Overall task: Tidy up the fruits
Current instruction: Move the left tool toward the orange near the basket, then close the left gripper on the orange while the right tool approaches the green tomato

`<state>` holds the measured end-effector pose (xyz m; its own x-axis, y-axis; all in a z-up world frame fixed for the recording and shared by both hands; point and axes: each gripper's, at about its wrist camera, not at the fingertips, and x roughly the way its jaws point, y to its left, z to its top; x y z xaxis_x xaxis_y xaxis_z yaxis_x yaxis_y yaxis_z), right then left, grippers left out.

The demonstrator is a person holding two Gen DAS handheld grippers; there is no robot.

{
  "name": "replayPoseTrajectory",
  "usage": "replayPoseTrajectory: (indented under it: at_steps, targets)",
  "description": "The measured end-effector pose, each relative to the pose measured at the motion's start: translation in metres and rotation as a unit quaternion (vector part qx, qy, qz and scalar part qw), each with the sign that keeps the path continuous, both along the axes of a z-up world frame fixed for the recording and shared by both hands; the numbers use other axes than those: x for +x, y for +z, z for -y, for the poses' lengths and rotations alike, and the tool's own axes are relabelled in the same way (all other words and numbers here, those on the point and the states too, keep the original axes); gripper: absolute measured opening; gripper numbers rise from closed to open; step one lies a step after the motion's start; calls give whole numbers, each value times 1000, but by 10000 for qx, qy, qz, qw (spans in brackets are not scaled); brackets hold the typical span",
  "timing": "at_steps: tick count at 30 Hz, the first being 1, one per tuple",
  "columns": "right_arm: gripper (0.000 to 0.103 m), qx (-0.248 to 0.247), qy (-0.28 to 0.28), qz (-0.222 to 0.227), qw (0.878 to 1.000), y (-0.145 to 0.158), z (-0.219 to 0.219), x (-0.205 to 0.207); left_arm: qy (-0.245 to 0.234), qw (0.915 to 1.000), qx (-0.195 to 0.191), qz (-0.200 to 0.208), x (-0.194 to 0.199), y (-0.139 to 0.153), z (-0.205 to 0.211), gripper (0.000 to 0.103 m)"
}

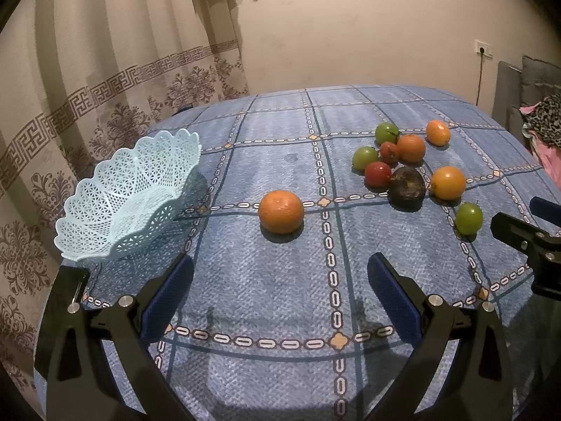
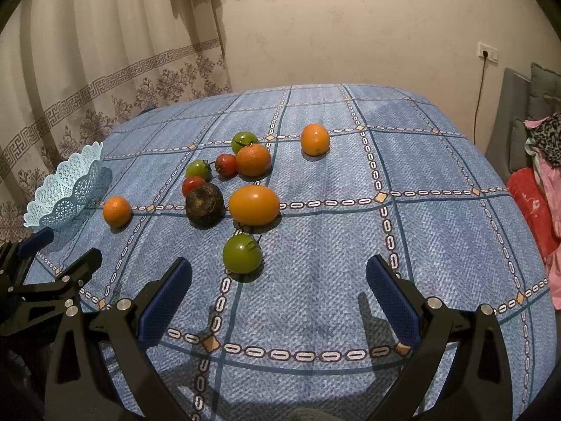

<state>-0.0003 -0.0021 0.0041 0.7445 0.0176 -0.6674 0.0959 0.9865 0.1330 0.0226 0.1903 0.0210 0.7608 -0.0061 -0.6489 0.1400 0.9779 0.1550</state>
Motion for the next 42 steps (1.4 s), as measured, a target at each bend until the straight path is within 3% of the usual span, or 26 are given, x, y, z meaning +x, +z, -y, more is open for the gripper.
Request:
replayPoseTrajectory:
  at_steps: [42]
  targets:
    - [98, 100, 3, -166, 9998, -15, -1, 8, 16, 9997, 74, -239, 40, -13, 1, 101]
